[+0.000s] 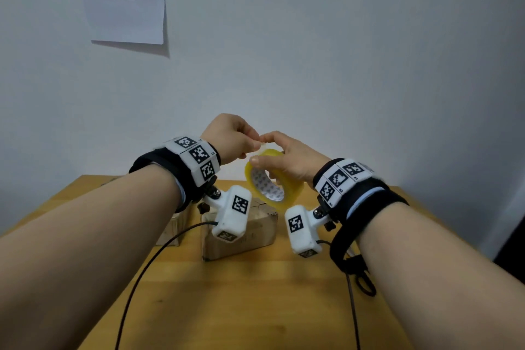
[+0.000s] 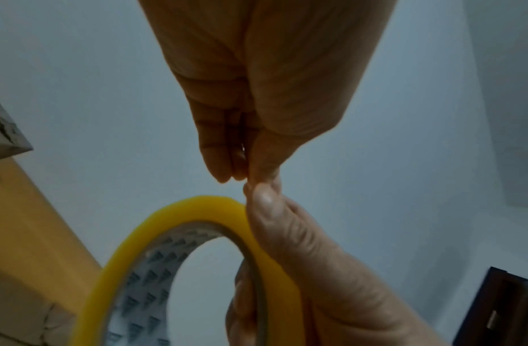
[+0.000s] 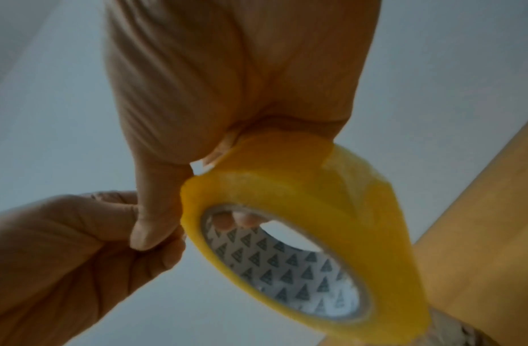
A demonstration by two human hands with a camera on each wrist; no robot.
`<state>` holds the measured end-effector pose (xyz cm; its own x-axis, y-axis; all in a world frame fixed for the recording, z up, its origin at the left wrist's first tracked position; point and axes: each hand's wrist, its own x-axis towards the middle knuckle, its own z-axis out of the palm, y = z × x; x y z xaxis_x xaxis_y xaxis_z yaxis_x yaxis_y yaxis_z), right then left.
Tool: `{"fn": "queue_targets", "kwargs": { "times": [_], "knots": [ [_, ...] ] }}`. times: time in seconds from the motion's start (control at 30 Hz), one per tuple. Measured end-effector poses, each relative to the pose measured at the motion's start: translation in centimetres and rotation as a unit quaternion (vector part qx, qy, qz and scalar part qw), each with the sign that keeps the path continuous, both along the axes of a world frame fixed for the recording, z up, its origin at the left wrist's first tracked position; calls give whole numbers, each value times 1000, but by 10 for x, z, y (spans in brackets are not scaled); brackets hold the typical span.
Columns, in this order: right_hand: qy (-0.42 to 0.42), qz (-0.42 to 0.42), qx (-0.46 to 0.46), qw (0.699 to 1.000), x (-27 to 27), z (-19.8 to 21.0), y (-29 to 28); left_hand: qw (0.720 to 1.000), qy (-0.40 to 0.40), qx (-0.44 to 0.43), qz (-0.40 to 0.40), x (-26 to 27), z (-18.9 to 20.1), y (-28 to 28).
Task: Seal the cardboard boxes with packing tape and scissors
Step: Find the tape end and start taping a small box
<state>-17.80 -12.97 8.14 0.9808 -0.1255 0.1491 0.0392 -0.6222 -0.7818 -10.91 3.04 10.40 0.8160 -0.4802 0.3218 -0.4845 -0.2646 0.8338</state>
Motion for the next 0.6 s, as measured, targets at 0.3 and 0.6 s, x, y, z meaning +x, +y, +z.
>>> {"fn": "queue_targets", "kwargs": {
  "times": [0.3,0.6],
  "knots": [
    [37,-33,52,997,-13,-7,-22,997,61,-46,-12,0,-6,-20],
    [174,-112,78,975,-15,-40,-49,988,100,106,-54,16,-74,-38]
  ]
}}
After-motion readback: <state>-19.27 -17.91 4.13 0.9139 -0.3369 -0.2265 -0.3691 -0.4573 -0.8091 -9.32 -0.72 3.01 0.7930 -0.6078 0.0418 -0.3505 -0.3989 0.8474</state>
